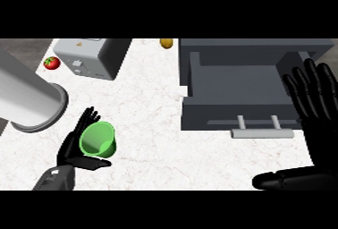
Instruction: Pick up the cup, place it into the drawer and close the drawer
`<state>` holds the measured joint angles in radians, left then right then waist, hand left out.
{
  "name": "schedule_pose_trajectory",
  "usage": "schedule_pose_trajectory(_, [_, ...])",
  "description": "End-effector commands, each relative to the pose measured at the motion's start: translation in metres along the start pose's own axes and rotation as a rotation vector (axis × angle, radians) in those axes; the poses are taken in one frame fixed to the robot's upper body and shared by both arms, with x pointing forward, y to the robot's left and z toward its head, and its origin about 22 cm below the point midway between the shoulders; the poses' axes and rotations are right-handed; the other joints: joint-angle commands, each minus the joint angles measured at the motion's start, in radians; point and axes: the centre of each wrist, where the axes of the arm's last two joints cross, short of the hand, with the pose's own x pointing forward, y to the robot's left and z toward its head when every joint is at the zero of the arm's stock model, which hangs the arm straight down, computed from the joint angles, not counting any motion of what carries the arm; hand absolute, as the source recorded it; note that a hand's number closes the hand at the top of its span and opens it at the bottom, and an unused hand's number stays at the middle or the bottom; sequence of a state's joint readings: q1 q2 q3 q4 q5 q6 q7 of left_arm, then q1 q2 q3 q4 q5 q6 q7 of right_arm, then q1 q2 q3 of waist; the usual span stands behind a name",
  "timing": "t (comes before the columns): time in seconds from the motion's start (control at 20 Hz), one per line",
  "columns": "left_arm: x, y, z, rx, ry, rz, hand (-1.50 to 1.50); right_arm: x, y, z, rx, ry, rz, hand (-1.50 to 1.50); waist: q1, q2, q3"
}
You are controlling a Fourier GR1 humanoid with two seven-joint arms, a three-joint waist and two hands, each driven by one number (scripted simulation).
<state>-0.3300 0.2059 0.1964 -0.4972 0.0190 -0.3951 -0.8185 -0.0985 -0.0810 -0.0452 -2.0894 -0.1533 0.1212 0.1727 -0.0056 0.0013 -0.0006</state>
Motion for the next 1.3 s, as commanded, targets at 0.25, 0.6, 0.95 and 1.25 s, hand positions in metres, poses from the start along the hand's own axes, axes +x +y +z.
schedule_pose_trajectory(0.25, [-0.016,-0.021,0.004,-0.117,-0.048,0.215,-1.5,-0.006,-0.006,-0.001,0.007,0.019,-0.01,-1.5,-0.001,0.001,-0.001])
schedule_pose_trajectory(0.6, [-0.017,-0.031,-0.004,-0.162,-0.074,0.276,1.5,-0.004,0.003,0.004,0.009,0.007,-0.01,-1.5,-0.004,0.001,-0.001])
schedule_pose_trajectory(0.95, [-0.002,-0.023,-0.015,-0.068,-0.23,0.177,1.5,0.007,-0.003,0.008,-0.005,-0.001,-0.007,-1.5,0.0,-0.003,0.0])
schedule_pose_trajectory(1.25, [-0.008,-0.028,-0.009,0.27,-0.31,0.088,1.5,0.006,0.001,-0.005,0.009,0.013,0.011,-1.5,0.006,0.0,0.0])
